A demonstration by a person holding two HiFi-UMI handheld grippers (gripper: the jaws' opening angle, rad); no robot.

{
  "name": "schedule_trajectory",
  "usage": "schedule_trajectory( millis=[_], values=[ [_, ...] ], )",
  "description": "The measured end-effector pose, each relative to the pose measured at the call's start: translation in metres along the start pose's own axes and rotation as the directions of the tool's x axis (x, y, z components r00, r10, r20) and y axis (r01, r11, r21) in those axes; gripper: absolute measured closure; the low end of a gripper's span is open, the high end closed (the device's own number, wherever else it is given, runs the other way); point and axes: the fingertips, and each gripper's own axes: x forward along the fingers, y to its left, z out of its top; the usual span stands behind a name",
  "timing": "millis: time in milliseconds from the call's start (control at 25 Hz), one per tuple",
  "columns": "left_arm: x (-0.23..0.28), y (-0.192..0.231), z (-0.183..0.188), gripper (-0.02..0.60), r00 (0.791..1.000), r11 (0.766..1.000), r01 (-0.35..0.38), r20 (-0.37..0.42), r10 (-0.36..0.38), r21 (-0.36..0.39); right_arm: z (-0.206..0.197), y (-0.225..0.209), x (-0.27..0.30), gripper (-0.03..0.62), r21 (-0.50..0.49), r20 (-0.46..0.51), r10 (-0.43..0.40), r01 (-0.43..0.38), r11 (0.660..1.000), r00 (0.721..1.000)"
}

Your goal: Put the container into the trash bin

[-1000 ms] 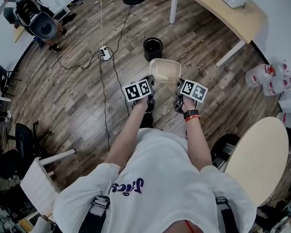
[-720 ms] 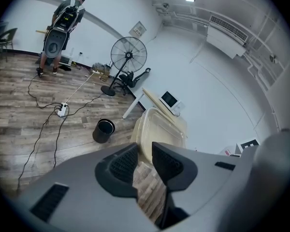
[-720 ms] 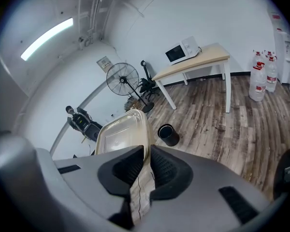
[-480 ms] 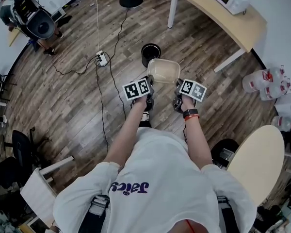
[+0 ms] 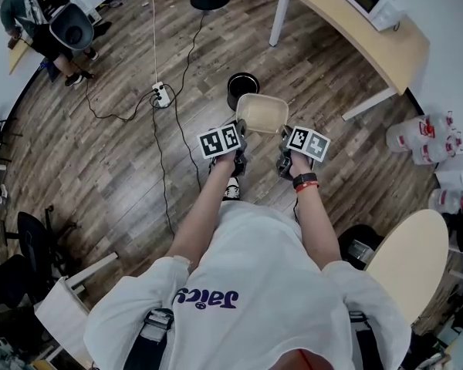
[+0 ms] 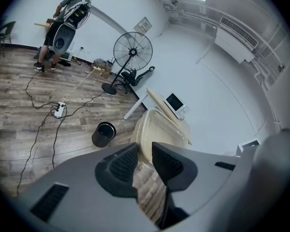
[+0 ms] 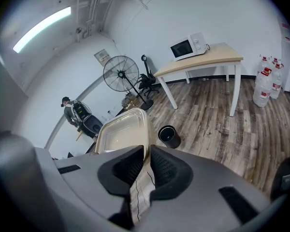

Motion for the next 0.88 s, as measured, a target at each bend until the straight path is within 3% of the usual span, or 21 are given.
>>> schedule_trajectory(
  millis=[600, 880],
  values=[
    [0.044, 0.060, 0.061, 0.476, 1.000, 0.999, -0.007, -0.012, 0.007, -0.032, 0.029, 0.036, 0.086, 0.537, -0.013, -0.037, -0.022, 0.021, 1.000, 0.999],
    [0.083, 0.069, 0.078, 0.476, 0.999, 0.998, -0.044, -0.025, 0.042, -0.046, 0.054, 0.023, 0.127, 0.539, -0.003, -0.074, -0.012, 0.012, 1.000, 0.997]
  ],
)
